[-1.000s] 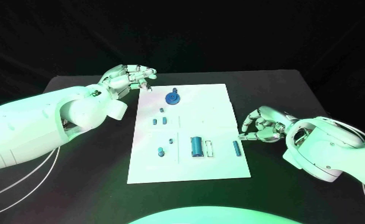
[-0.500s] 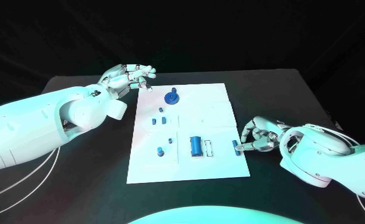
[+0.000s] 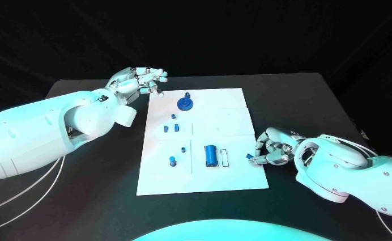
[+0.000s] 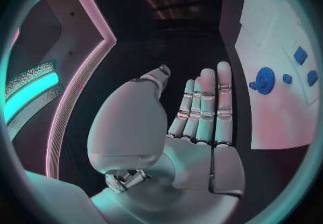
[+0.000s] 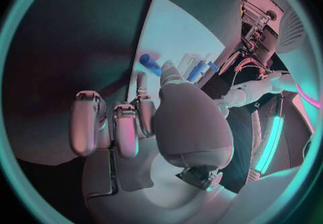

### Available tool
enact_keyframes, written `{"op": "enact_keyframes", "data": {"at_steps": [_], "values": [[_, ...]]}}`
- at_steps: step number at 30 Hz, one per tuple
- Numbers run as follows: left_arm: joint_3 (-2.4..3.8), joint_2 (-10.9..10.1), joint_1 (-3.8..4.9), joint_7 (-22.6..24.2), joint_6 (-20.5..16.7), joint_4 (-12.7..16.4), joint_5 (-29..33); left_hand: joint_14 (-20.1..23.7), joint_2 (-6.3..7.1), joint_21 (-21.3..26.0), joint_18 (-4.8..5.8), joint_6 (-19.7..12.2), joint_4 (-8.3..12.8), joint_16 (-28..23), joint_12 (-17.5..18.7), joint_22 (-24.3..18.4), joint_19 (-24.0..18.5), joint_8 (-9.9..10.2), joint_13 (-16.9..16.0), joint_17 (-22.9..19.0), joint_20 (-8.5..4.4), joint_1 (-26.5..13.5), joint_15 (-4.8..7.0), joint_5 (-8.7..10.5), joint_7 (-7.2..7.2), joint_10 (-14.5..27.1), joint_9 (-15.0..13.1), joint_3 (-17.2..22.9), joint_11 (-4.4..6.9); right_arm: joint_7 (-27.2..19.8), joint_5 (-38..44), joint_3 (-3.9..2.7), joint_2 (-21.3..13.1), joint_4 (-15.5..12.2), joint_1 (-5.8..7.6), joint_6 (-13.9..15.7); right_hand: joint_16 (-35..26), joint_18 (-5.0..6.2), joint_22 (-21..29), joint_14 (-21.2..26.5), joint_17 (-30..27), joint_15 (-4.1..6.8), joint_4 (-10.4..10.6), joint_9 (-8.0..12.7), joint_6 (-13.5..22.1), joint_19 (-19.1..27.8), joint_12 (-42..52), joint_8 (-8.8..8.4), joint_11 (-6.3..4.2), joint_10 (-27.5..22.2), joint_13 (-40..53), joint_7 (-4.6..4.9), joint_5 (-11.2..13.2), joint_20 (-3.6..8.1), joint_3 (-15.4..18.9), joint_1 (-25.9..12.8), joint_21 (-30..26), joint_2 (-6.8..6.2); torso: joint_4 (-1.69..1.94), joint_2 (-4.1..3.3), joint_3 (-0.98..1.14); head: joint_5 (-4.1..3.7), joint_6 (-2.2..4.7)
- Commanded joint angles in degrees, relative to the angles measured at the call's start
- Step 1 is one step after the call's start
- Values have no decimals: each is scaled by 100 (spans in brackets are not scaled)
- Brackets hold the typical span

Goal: Assemble the parts on the task board

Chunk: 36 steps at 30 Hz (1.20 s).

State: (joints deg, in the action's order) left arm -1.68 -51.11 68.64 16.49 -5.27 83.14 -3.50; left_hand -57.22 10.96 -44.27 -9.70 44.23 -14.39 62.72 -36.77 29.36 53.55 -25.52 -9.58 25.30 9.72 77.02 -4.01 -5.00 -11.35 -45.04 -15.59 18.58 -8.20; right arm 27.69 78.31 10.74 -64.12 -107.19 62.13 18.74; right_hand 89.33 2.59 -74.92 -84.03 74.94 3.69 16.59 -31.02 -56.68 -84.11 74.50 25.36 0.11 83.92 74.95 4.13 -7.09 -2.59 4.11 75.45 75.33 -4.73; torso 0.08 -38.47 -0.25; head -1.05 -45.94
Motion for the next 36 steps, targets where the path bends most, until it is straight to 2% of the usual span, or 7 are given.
{"op": "enact_keyframes", "data": {"at_steps": [1,8,10,18,26,32,36], "values": [[3,7,3,8,49,7,46,21,-18,28,-82,-28,-3,26,-35,-11,47,-29,-5,8,13,66,-30,4,-34,48,-6,-26,-2,78,177,7,42,3,-20,-141,-12,-9,-1177,-557,1319,8,-8,-21,-48,-208,45,-37,-39,35,688,-18,-29,2,-83,93,53,59,-2,-1,-5,1,-7],[3,4,3,-18,57,8,40,21,-34,37,-82,-28,-10,25,-40,-18,56,-33,-5,8,12,112,-29,1,-34,51,-5,-41,-2,207,610,10,133,39,-50,-485,-1,-18,-1189,-563,1348,40,-91,-63,-79,-223,43,-123,-73,38,689,-50,-36,34,-316,568,98,51,7,0,-4,2,-18],[3,1,3,-27,55,8,38,22,-48,44,-82,-29,-13,25,-44,-23,63,-36,-4,8,11,151,-28,0,-34,53,-4,-50,-1,257,777,13,159,46,-60,-646,2,-22,-1194,-565,1355,43,-129,-54,-110,-227,26,-191,-75,30,683,-47,273,50,-538,835,118,-21,7,2,-6,3,-27],[3,-13,3,-63,56,13,13,23,-83,61,-82,-28,-16,23,-53,-36,80,-42,0,6,7,257,-26,-2,-34,58,0,-71,-1,437,1313,25,231,2,-86,-1207,18,-31,-1205,-572,1395,37,-167,-35,-240,-236,-22,-342,-67,11,664,-37,313,41,-979,1240,160,-334,3,5,-6,11,-28],[2,-25,3,-85,45,19,-13,24,-105,73,-82,-28,-8,21,-58,-45,93,-45,4,5,4,350,-24,-4,-35,61,4,-85,-1,573,1471,28,287,-49,-97,-1084,16,-30,-1204,-572,1396,18,-85,12,-373,-234,-79,-581,-49,-16,645,-1,-485,27,-1824,1339,149,-631,2,5,-3,31,-24],[2,-31,3,-91,42,23,-22,24,-109,75,-82,-28,-7,21,-59,-46,95,-45,4,4,3,366,-24,-4,-35,61,5,-87,-1,595,1384,28,322,-89,-98,-479,39,-52,-1235,-584,1445,53,-94,-90,-436,-276,-8,-576,-90,33,683,-55,-1258,51,-2428,1083,284,-679,-2,0,-1,39,-19],[2,-30,3,-93,37,26,-25,24,-118,77,-82,-28,-5,20,-60,-48,99,-46,6,4,3,391,-24,-5,-35,61,6,-88,-1,528,1129,25,341,-170,-86,-44,54,-68,-1256,-591,1479,80,-242,-313,-368,-305,28,-458,-105,76,699,-87,-1470,79,-2925,798,384,-757,-3,1,-4,39,-20]]}}
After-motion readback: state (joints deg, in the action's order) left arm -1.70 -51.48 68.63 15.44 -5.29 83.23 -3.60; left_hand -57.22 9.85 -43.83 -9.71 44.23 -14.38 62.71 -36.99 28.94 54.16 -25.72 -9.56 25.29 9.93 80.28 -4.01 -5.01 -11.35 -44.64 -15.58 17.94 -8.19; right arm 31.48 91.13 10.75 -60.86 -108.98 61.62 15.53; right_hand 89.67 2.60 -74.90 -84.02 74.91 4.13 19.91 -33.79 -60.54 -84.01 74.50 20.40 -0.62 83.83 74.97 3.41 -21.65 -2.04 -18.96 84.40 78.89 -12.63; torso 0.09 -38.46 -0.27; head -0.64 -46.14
